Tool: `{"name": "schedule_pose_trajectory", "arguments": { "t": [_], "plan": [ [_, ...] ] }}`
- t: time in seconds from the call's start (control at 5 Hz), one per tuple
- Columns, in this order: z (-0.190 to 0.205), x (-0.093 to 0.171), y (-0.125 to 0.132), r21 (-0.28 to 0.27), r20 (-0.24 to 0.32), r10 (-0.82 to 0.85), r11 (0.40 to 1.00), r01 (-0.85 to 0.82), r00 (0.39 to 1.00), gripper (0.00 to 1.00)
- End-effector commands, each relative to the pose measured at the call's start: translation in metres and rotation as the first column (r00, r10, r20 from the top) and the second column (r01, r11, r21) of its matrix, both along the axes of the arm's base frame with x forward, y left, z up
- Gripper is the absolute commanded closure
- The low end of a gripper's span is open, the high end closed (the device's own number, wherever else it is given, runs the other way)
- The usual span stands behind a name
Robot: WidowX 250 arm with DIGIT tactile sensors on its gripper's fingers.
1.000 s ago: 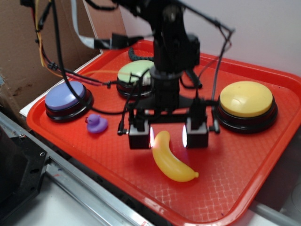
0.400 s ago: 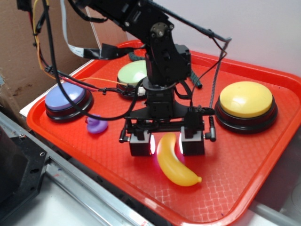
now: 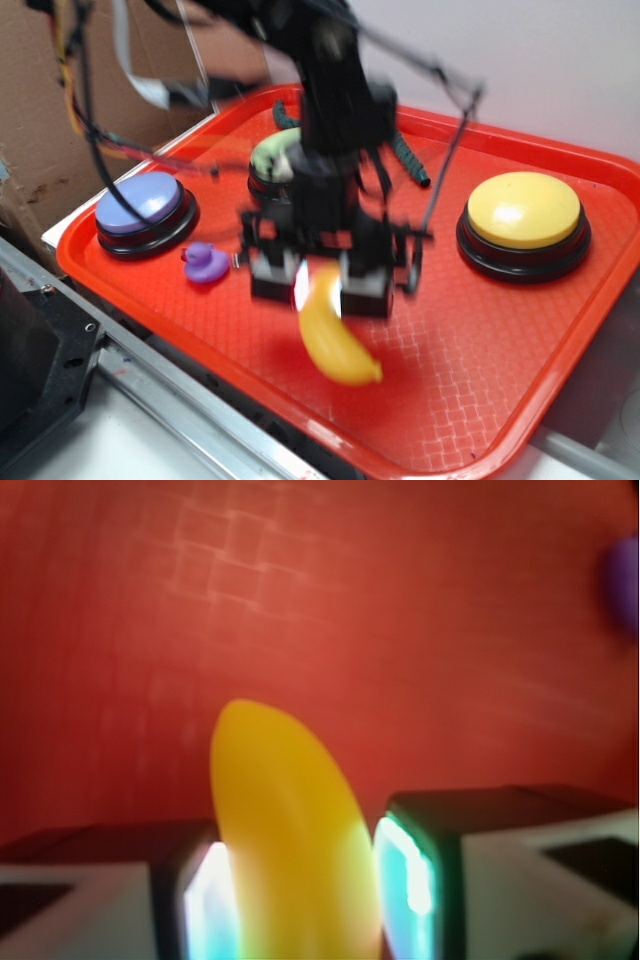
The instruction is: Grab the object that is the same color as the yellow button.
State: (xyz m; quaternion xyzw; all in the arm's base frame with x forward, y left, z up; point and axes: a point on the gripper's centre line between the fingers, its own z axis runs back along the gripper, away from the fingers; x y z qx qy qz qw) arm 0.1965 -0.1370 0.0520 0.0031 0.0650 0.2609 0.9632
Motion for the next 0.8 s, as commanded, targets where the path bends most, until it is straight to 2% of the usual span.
{"name": "schedule_pose_trajectory", "arguments": {
  "t": [0.0, 0.2, 0.4, 0.6],
  "plan": [
    [0.117, -0.007, 0.041, 0.087, 0.076, 0.088, 0.992, -0.095, 0.993, 1.00],
    [0.167, 0.000, 0.051, 0.109, 0.076, 0.038, 0.993, -0.046, 0.996, 1.00],
    [0.170, 0.006, 0.046, 0.152, 0.074, 0.056, 0.986, -0.066, 0.996, 1.00],
    [0.162, 0.007, 0.041, 0.160, 0.092, 0.088, 0.982, -0.101, 0.992, 1.00]
  ]
}}
